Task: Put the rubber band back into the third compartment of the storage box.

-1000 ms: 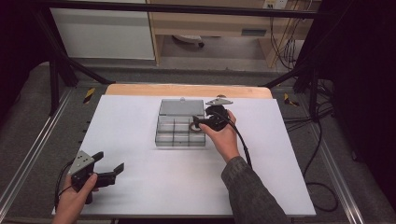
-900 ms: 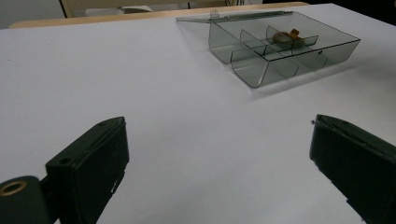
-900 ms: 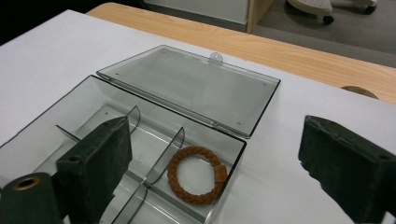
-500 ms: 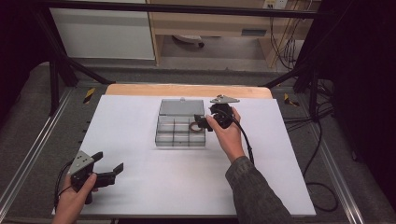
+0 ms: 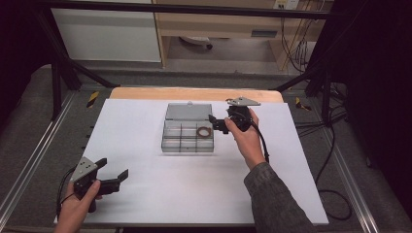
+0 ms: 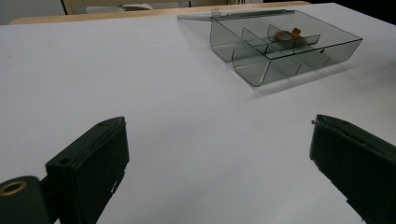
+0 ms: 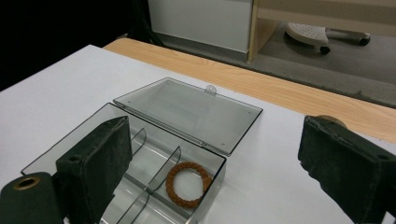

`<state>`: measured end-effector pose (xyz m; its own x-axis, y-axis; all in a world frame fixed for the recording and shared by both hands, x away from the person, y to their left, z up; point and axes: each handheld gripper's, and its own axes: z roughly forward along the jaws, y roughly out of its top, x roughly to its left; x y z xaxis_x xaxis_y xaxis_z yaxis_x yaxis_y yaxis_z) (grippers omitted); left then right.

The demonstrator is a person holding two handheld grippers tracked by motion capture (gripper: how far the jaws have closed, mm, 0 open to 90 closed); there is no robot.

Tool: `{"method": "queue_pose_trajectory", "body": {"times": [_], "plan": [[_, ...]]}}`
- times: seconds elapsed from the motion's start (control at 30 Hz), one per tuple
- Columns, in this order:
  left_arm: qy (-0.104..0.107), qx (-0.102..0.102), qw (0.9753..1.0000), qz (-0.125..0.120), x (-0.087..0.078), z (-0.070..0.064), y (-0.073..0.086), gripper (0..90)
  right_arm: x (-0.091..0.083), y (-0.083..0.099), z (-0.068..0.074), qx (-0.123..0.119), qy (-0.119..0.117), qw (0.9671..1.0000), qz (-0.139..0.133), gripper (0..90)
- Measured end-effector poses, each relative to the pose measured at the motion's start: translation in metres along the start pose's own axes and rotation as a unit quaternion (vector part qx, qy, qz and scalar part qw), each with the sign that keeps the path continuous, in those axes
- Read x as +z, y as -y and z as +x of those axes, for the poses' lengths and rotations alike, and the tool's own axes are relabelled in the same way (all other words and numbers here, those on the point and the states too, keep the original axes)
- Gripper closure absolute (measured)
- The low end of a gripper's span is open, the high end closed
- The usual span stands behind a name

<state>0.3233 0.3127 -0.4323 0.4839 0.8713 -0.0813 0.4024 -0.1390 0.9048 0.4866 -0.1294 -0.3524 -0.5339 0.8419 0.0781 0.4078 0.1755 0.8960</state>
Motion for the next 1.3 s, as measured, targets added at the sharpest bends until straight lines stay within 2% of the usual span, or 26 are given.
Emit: {"method": "queue_pose_trajectory", "body": {"times": [0.43, 0.53, 0.8, 1.17, 1.3], "plan": [[0.003, 0.001, 1.0000, -0.003, -0.001, -0.001, -0.001, 4.3, -0.025, -0.007, -0.013, 0.006, -0.008, 0.9996, -0.028, 5.7], [0.006, 0.001, 0.9999, -0.009, -0.002, -0.001, -0.001, 4.3, -0.032, -0.008, -0.016, 0.008, -0.014, 0.9995, -0.026, 4.7], [0.003, 0.000, 1.0000, -0.007, -0.001, -0.001, -0.001, 4.2, -0.054, -0.009, -0.023, 0.005, -0.003, 0.9990, -0.045, 5.0], [0.001, 0.001, 1.0000, -0.006, -0.001, 0.000, -0.001, 4.2, -0.086, 0.004, -0.031, -0.007, 0.001, 0.9979, -0.064, 7.2], [0.000, 0.000, 1.0000, -0.005, -0.001, 0.000, 0.000, 4.2, -0.092, 0.014, -0.034, -0.024, 0.006, 0.9978, -0.061, 6.7]]}}
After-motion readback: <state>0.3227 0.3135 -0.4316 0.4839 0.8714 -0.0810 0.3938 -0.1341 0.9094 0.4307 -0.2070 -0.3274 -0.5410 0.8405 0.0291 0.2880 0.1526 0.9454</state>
